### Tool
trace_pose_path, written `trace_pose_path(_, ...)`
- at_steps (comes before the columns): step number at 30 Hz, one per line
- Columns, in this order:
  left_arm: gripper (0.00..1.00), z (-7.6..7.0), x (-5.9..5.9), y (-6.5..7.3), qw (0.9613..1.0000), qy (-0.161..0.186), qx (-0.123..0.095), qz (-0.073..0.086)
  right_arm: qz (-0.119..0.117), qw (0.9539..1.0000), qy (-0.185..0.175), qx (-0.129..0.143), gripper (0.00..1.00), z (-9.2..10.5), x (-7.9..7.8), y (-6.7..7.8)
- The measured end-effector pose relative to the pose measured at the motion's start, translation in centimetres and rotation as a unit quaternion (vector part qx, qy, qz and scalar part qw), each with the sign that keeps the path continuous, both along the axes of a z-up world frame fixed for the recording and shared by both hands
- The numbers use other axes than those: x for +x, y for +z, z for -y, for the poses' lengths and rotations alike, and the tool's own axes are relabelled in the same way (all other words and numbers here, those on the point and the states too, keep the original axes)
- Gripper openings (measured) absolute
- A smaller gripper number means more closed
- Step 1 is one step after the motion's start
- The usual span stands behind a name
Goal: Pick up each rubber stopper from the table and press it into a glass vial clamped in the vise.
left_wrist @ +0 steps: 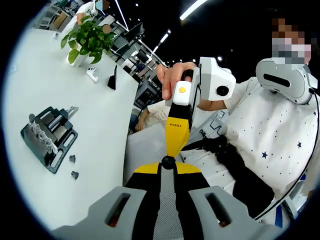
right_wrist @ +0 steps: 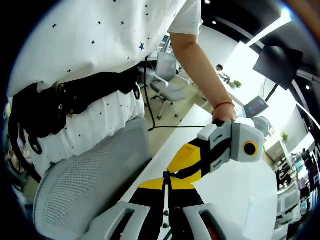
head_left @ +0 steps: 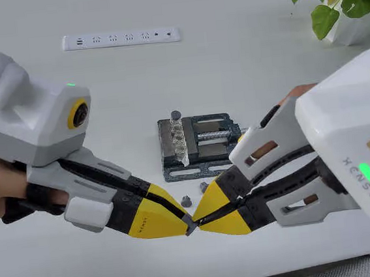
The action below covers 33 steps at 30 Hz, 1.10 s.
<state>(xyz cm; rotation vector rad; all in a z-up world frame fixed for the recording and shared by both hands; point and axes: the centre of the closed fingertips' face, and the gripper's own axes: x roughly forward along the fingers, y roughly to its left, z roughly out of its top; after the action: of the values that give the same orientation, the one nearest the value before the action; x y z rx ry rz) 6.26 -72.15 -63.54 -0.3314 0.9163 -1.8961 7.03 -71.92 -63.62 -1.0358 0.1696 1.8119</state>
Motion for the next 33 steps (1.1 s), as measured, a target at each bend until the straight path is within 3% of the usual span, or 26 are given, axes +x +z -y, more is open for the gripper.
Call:
trace_pose_path(17, 0.05, -0.1, 1.5, 0.0, 0.999, 0.038, -0.02, 0.013, -0.006, 0.9992, -0.04, 0.006, 0.0, 0.2, 1.2, 0.2)
trace_pose_path(22, 0.05, -0.1, 1.8, 0.1, 0.9984, 0.047, -0.027, 0.015, -0.015, 0.9983, -0.054, 0.014, 0.0, 0.3, 1.4, 0.3)
trace_pose_path(24, 0.05, 0.0, 2.0, 0.3, 0.998, 0.053, -0.032, 0.014, -0.03, 0.9972, -0.067, 0.019, 0.01, 0.3, 1.5, 0.5)
trace_pose_path(26, 0.05, 0.0, 2.4, 0.6, 0.9968, 0.065, -0.041, 0.02, -0.034, 0.9952, -0.089, 0.022, 0.04, 0.7, 2.2, 0.6)
trace_pose_path(29, 0.05, 0.0, 3.3, 1.2, 0.9937, 0.09, -0.056, 0.035, -0.062, 0.9897, -0.122, 0.043, 0.07, 1.0, 2.8, 1.2)
trace_pose_path(30, 0.05, 0.0, 3.6, 1.5, 0.9919, 0.101, -0.062, 0.045, -0.085, 0.9857, -0.137, 0.048, 0.09, 1.2, 2.8, 1.3)
trace_pose_path(31, 0.05, 0.0, 4.0, 1.6, 0.9903, 0.11, -0.066, 0.053, -0.096, 0.9829, -0.149, 0.051, 0.11, 1.3, 3.0, 1.4)
trace_pose_path(32, 0.05, 0.0, 4.5, 1.8, 0.9868, 0.125, -0.074, 0.071, -0.099, 0.9795, -0.164, 0.061, 0.12, 1.4, 3.5, 1.5)
trace_pose_path(33, 0.05, -0.1, 4.7, 2.0, 0.985, 0.133, -0.079, 0.077, -0.11, 0.9766, -0.172, 0.067, 0.13, 1.5, 3.6, 1.6)
